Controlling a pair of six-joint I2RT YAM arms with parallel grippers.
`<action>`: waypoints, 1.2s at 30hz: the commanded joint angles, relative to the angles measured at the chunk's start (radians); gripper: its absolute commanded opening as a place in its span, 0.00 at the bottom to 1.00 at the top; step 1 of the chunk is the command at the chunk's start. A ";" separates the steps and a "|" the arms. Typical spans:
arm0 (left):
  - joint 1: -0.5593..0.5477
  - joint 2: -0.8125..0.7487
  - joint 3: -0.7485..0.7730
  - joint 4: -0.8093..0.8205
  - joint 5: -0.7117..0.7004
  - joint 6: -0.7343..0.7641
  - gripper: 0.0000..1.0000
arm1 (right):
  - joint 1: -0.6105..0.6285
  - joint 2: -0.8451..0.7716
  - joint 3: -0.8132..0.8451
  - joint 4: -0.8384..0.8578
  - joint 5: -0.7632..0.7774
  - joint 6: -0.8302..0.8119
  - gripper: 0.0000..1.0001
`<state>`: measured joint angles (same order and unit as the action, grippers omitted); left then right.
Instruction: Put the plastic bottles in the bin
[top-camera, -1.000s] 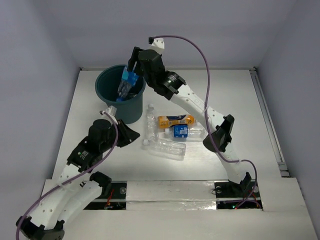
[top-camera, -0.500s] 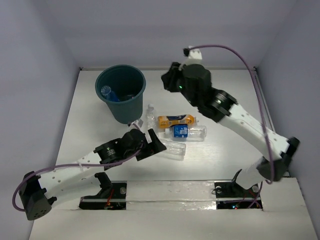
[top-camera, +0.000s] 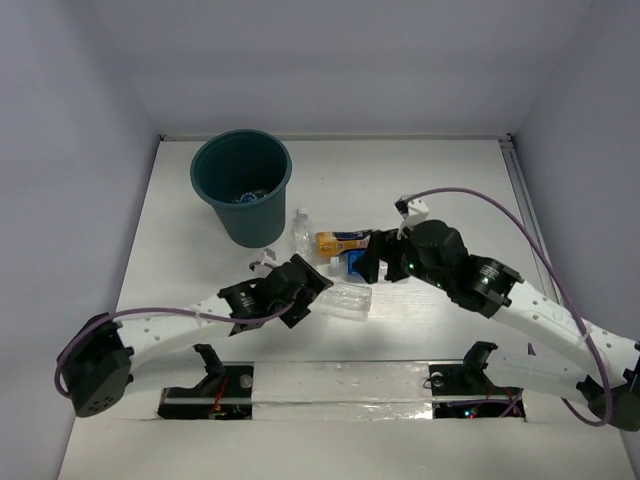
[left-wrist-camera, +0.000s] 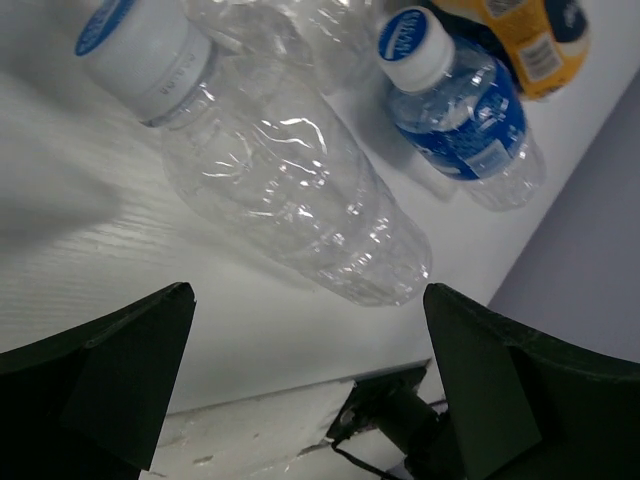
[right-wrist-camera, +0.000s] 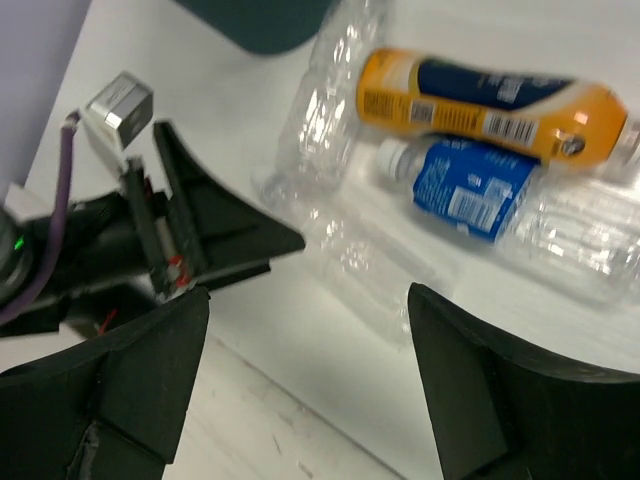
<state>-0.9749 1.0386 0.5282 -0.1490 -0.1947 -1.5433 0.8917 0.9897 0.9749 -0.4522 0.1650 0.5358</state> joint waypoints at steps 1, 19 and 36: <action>-0.011 0.096 0.052 0.023 -0.065 -0.103 0.99 | 0.009 -0.088 -0.053 0.006 -0.122 0.024 0.86; -0.093 0.383 0.176 -0.135 -0.129 -0.305 0.93 | 0.009 -0.267 -0.219 -0.048 -0.252 0.004 0.90; -0.384 0.241 0.202 -0.402 -0.207 -0.339 0.47 | 0.009 0.057 -0.062 0.090 -0.177 0.104 0.76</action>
<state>-1.3235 1.3556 0.6910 -0.4019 -0.2749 -1.8233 0.8917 0.9894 0.8352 -0.4713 -0.0658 0.5842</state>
